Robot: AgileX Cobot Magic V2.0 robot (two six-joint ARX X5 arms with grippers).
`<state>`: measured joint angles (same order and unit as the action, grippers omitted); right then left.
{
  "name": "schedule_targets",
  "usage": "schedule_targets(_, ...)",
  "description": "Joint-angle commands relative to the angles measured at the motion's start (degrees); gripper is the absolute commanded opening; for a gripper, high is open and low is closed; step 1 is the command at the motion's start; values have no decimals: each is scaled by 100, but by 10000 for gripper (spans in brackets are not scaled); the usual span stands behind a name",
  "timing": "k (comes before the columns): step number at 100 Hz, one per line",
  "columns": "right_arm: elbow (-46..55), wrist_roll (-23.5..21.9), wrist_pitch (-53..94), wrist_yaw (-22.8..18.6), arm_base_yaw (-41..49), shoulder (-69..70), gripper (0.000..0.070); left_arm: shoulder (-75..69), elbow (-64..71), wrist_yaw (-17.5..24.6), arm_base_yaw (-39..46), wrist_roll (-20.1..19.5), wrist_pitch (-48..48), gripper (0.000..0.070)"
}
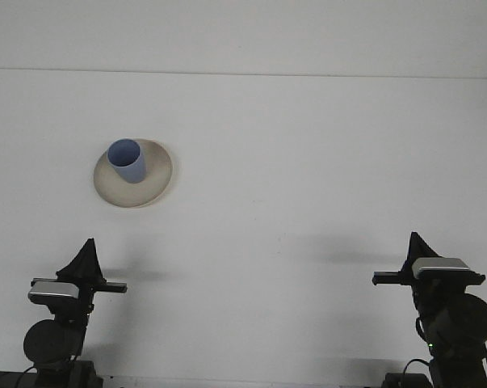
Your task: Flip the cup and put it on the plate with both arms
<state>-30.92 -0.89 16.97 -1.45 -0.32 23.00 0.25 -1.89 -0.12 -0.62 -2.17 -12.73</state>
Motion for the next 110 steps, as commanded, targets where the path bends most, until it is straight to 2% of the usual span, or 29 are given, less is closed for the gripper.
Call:
schedule_targets(1, -35, -59, -72, 0, 2, 17, 0, -7, 109, -31, 2, 28, -48, 12)
schedule_targets(91, -35, -59, -74, 4, 2, 15, 0, -7, 107, -31, 2, 44, -48, 12)
schedule_targets(110, 57, -59, -74, 15, -9, -363, 0, -7, 107, -31, 2, 44, -48, 11)
